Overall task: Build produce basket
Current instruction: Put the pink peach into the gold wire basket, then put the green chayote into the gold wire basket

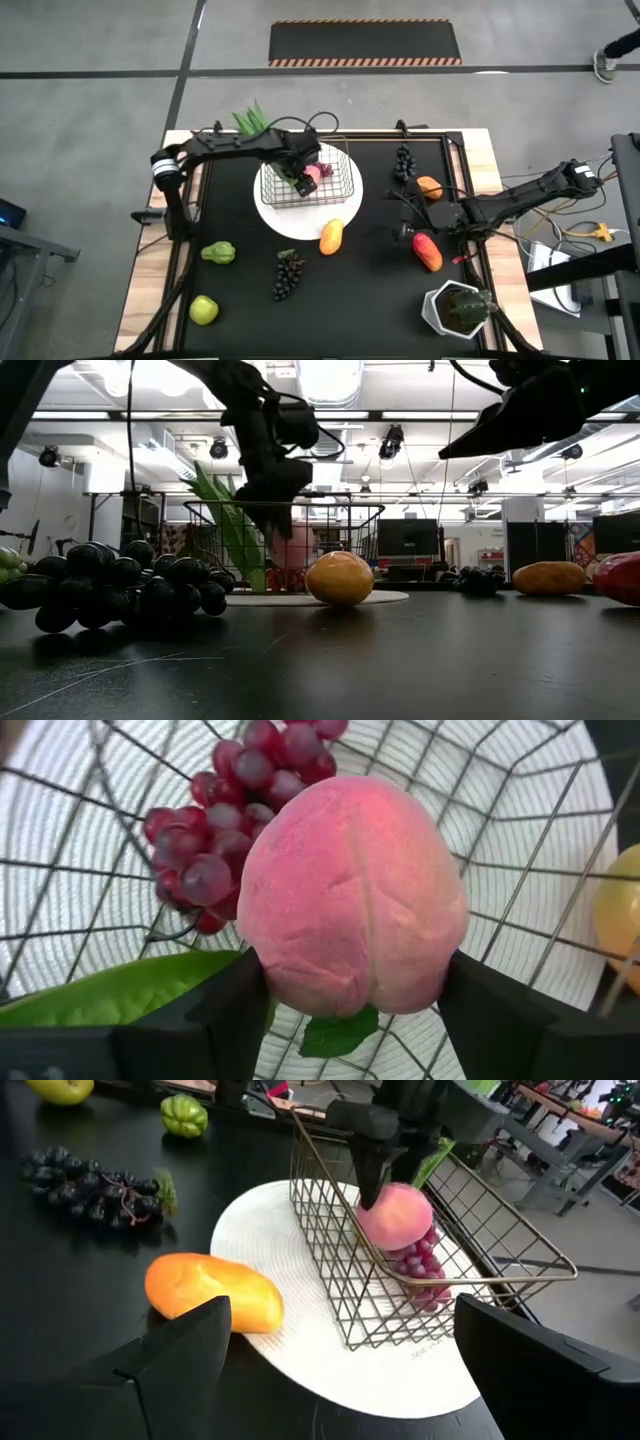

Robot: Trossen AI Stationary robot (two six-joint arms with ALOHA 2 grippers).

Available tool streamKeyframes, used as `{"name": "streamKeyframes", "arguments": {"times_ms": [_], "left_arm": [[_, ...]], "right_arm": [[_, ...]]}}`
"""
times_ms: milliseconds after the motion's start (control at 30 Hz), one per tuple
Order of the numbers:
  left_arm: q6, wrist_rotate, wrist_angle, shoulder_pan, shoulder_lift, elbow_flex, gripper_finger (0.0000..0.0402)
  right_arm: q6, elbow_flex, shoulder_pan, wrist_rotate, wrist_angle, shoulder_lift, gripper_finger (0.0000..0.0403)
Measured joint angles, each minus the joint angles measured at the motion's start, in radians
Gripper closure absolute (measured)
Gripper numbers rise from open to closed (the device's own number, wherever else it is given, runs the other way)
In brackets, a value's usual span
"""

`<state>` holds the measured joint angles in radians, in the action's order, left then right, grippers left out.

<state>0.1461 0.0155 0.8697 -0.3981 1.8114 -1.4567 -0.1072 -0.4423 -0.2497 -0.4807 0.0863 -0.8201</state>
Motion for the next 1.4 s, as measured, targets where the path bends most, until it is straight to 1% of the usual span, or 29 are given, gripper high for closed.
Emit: {"name": "streamKeyframes", "arguments": {"times_ms": [267,400,867,1100,1400], "left_arm": [[-0.006,-0.003,-0.001,0.000,0.010,0.000,0.0118],[-0.006,-0.001,-0.001,0.000,0.006,0.000,0.0106],[0.003,0.012,0.004,0.001,-0.015,0.000,0.0103],[0.004,0.056,0.005,0.001,-0.015,-0.001,0.0102],[-0.003,0.056,0.006,0.001,-0.021,-0.001,0.0102]], "right_arm": [[0.003,0.002,0.000,0.000,0.007,0.001,0.0039],[0.003,0.002,0.000,0.000,0.008,0.001,0.0039],[0.003,0.002,0.000,0.001,0.008,0.001,0.0039],[0.003,0.002,0.000,0.001,0.008,0.001,0.0040],[0.013,0.002,0.000,0.001,0.008,0.001,0.0040]]}}
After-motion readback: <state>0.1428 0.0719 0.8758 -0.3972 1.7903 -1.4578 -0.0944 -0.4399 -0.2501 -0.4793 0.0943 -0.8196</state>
